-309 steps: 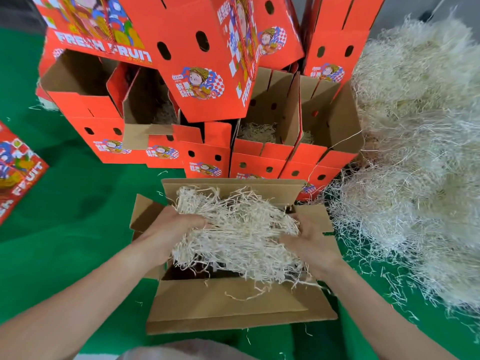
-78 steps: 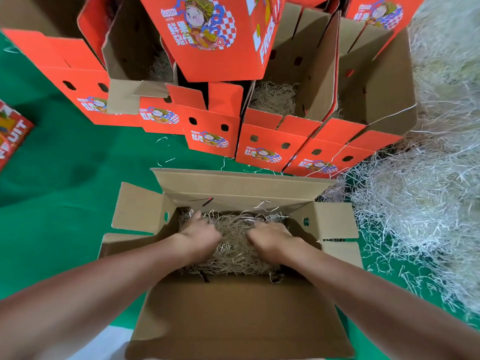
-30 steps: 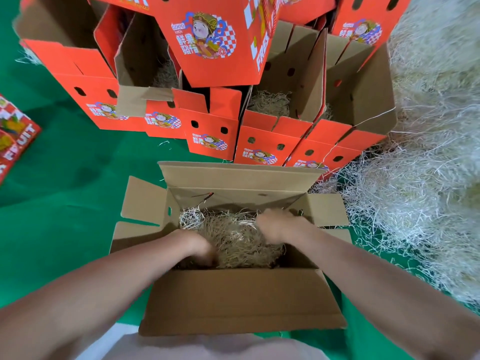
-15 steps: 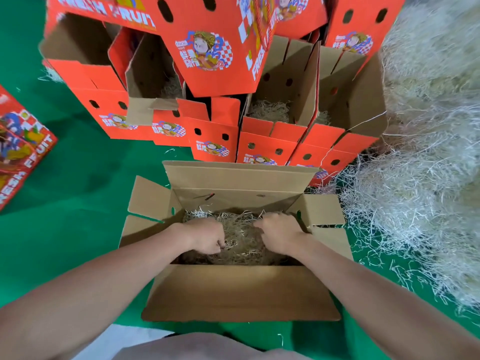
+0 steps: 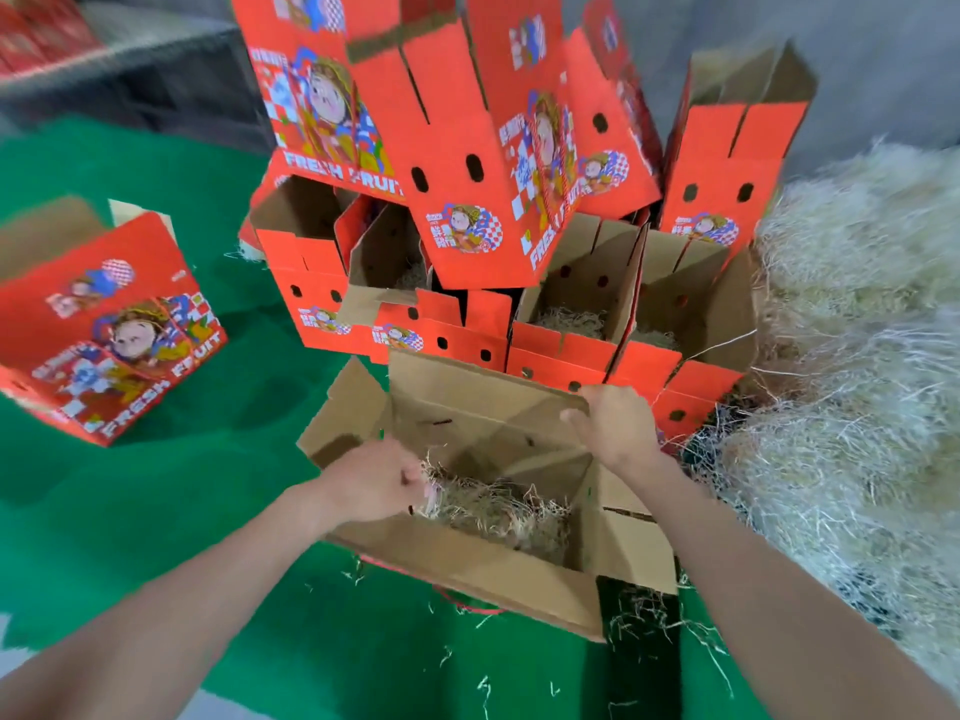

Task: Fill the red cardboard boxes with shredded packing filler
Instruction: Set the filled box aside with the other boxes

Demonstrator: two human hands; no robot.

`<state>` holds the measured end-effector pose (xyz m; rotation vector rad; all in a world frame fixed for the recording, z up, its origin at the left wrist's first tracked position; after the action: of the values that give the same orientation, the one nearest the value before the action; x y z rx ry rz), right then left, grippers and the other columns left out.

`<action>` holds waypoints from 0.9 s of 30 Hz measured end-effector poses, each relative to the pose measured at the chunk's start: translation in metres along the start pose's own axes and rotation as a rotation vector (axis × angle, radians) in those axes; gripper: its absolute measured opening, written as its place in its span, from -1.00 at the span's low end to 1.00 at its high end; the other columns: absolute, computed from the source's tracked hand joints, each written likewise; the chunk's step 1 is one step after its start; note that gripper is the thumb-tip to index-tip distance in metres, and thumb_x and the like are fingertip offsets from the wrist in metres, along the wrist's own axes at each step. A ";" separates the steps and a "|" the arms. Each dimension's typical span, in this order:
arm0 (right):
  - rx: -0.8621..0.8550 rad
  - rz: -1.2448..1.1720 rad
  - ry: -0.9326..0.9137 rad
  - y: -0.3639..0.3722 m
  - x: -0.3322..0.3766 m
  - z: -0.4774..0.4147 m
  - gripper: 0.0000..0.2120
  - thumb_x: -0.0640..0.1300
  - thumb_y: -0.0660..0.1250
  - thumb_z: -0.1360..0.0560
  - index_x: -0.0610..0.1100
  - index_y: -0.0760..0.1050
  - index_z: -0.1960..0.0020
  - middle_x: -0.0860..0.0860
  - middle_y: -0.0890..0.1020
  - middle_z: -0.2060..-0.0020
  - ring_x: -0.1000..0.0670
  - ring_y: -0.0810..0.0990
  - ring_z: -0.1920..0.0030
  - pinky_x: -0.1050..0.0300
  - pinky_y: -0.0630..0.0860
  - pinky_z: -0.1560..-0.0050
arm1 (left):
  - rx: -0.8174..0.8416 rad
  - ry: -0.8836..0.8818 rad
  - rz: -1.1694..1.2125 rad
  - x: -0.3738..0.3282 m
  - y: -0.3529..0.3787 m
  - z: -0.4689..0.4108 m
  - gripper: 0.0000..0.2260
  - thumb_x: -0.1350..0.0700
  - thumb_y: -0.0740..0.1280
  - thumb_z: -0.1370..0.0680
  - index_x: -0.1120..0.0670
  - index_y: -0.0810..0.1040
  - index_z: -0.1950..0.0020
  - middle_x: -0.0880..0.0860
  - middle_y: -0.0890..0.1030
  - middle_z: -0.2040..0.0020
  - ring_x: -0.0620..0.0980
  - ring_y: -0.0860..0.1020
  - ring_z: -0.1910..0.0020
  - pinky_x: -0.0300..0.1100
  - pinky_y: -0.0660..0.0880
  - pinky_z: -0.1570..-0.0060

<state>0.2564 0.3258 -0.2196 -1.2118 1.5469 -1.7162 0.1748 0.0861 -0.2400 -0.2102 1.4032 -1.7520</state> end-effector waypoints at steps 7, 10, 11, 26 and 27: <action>-0.011 -0.129 0.051 0.004 0.022 -0.009 -0.74 -0.14 0.24 -0.52 -0.19 0.36 0.33 -0.15 0.55 0.27 -0.21 0.57 0.10 0.06 0.40 0.20 | -0.526 -0.397 0.069 0.027 -0.016 0.032 -0.54 0.01 0.31 -0.49 -0.05 0.33 -0.38 0.03 0.22 -0.44 0.09 0.09 -0.47 0.13 -0.01 -0.41; 0.113 -0.462 -0.021 0.013 0.020 -0.001 -0.81 -0.12 0.31 -0.49 -0.10 0.59 -0.07 0.00 0.61 -0.03 -0.01 0.55 -0.07 0.21 0.41 -0.02 | -0.778 -0.606 0.720 0.038 0.002 0.049 -0.16 0.09 0.47 -0.41 0.11 0.02 -0.52 0.12 -0.05 -0.52 0.15 0.02 -0.48 0.08 0.08 -0.43; 0.224 -0.629 -0.001 0.021 0.017 0.008 -0.68 -0.10 0.34 -0.49 0.01 0.51 -0.24 0.07 0.53 -0.20 0.06 0.50 -0.15 0.22 0.38 -0.15 | -0.765 -0.655 1.039 0.040 0.014 0.045 -0.17 0.13 0.49 -0.39 0.16 0.05 -0.50 0.16 0.08 -0.50 0.18 0.19 -0.42 0.08 0.24 -0.35; 0.000 -0.288 -0.285 -0.087 -0.023 0.022 -0.68 -0.15 0.18 -0.59 -0.03 0.44 -0.32 0.07 0.55 -0.20 0.03 0.51 -0.20 0.28 0.40 -0.15 | -0.257 -0.365 1.457 -0.157 -0.014 0.053 -0.05 0.06 0.33 -0.15 0.14 -0.02 -0.47 0.32 0.29 -0.40 0.29 0.41 -0.29 0.19 0.39 -0.24; -0.022 -0.326 -0.289 -0.110 -0.030 0.025 -0.71 -0.19 0.19 -0.58 -0.09 0.47 -0.28 0.11 0.58 -0.13 0.06 0.53 -0.15 0.42 0.38 -0.06 | -0.260 -0.301 1.453 -0.173 -0.021 0.059 -0.02 -0.01 0.37 -0.21 0.07 -0.10 -0.50 0.26 0.25 -0.44 0.26 0.39 -0.31 0.17 0.37 -0.26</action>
<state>0.3113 0.3622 -0.1230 -1.7150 1.2512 -1.6270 0.3065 0.1643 -0.1378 0.3443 1.0344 -0.3192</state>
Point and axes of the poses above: each hand's wrist, its own z-axis away from the middle knuckle, its own y-axis out of the palm, x = y × z, the point moved 6 cm from there along -z, towards the middle knuckle
